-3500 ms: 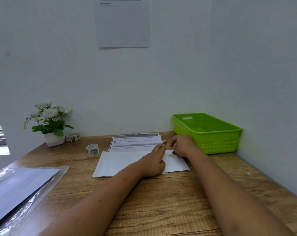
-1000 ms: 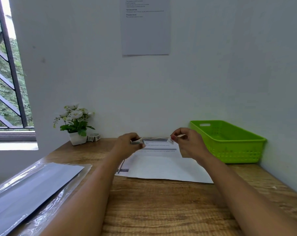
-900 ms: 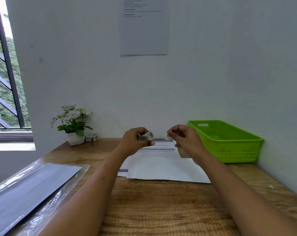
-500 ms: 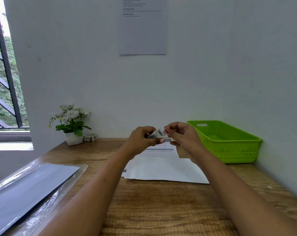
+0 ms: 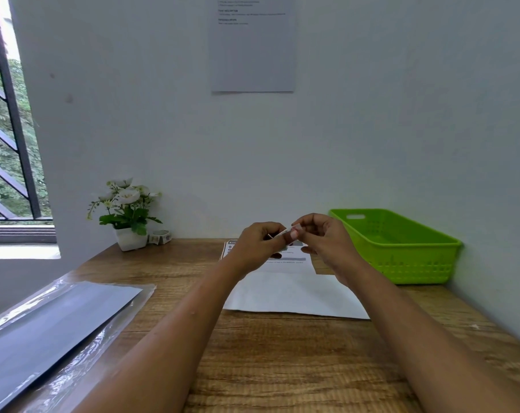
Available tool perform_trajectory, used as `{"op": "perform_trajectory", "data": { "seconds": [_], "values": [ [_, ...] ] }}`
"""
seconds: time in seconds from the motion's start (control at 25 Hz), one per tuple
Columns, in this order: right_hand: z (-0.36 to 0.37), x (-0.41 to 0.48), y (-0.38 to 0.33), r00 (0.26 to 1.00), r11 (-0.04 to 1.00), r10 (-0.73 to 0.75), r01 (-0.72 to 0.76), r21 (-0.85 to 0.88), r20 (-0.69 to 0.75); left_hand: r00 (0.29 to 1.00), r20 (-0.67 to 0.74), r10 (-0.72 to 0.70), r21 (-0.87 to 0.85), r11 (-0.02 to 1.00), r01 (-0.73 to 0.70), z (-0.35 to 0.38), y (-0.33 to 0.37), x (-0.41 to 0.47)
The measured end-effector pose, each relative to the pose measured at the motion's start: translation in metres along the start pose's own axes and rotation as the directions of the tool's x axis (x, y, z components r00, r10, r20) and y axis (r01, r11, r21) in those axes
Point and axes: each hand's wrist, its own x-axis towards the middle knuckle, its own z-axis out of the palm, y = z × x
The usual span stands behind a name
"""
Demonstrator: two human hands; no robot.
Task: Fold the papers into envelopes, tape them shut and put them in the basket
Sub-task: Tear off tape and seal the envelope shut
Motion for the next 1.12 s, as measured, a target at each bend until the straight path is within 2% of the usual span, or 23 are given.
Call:
{"op": "perform_trajectory", "data": {
  "seconds": [0.28,0.48,0.6,0.72,0.8,0.92,1.04,1.08,1.12],
  "values": [
    [-0.002,-0.001,-0.001,1.000,1.000,0.012,-0.012,0.000,0.020,0.999,-0.011,0.035,0.004,0.999,-0.035,0.003,-0.002,0.000],
    [-0.004,-0.001,-0.002,0.999,0.999,0.039,-0.040,0.025,0.030,1.000,-0.014,-0.026,-0.072,0.997,0.025,0.005,-0.003,0.001],
    [-0.006,-0.001,0.000,0.985,0.982,0.162,-0.167,0.093,0.063,0.999,0.029,-0.023,-0.154,0.988,0.027,0.008,0.002,0.000],
    [-0.013,-0.002,0.001,0.934,0.914,0.326,-0.351,0.204,0.147,0.997,0.077,-0.006,-0.209,0.978,0.022,0.012,0.009,-0.001],
    [-0.016,-0.002,0.002,0.911,0.887,0.362,-0.402,0.228,0.199,0.995,0.098,0.001,-0.217,0.976,0.020,0.013,0.011,-0.002],
    [-0.015,-0.001,0.005,0.913,0.899,0.359,-0.395,0.191,0.195,0.993,0.113,-0.030,-0.196,0.979,0.052,0.013,0.006,-0.002],
    [-0.015,-0.002,0.010,0.924,0.932,0.349,-0.360,0.045,0.155,0.993,0.079,-0.093,-0.132,0.986,0.102,0.005,-0.001,0.001],
    [-0.017,-0.001,0.012,0.927,0.934,0.352,-0.356,0.013,0.130,0.994,0.025,-0.109,-0.053,0.992,0.110,-0.003,-0.006,0.001],
    [-0.018,0.000,0.012,0.930,0.934,0.355,-0.357,-0.001,0.101,0.992,-0.050,-0.120,0.095,0.988,0.124,-0.016,-0.015,0.001]
  ]
}}
